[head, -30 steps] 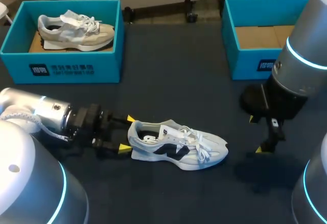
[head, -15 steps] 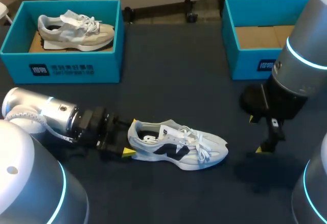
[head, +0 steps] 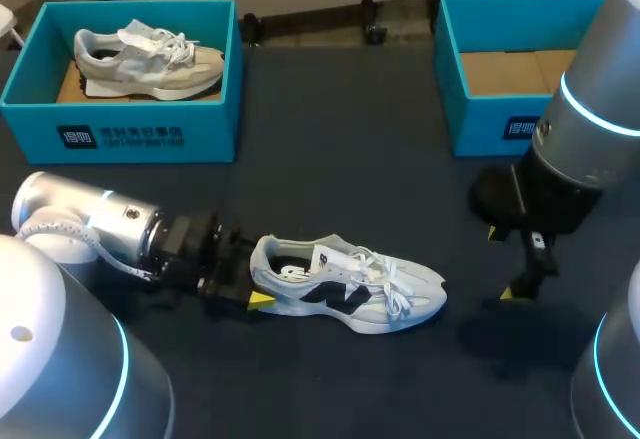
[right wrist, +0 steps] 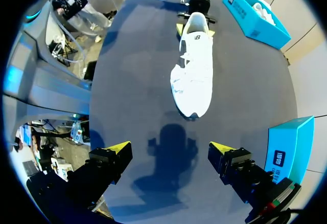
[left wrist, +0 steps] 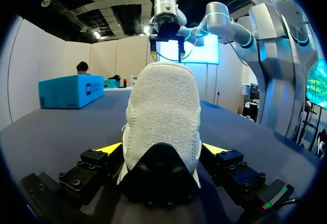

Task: Take the shoe out of the shoebox, open the shoe tongue, remove and reinsert the insole, then place the shoe into the shoebox

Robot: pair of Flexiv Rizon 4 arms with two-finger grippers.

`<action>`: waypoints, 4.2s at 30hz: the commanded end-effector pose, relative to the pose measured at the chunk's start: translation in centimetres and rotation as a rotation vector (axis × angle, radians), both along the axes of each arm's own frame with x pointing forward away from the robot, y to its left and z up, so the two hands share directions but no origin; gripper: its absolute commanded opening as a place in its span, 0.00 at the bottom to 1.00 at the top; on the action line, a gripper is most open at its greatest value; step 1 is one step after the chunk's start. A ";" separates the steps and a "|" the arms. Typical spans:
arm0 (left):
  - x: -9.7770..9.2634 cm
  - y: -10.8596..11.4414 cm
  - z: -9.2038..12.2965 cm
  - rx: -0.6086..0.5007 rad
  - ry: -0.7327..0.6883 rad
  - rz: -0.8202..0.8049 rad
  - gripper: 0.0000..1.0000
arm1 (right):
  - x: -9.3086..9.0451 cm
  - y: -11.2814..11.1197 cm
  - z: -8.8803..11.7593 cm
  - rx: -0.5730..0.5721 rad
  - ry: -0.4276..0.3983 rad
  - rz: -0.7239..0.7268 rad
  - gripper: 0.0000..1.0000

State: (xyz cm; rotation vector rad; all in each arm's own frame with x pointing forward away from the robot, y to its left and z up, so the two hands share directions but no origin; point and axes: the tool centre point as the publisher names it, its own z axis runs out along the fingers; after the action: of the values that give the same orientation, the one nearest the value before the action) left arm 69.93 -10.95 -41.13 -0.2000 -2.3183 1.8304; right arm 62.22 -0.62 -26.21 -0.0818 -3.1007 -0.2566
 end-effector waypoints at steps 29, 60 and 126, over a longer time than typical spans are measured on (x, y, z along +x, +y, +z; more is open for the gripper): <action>-0.5 -1.9 -0.9 -0.028 0.018 0.002 0.68 | 0.0 0.0 -0.2 0.000 -0.001 0.000 1.00; -0.6 -1.3 -0.9 -0.024 0.018 0.018 0.00 | 1.4 3.1 0.0 -0.062 0.058 -0.304 1.00; -0.6 -1.3 -0.9 -0.024 0.018 0.018 0.00 | 1.2 15.0 -0.8 -0.136 0.028 -1.135 1.00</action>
State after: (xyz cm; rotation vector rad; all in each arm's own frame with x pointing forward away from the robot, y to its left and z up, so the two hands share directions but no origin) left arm 69.52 -12.37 -41.98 -0.1671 -2.2910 1.8608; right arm 63.36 14.07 -26.88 -1.7780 -2.6365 -0.0488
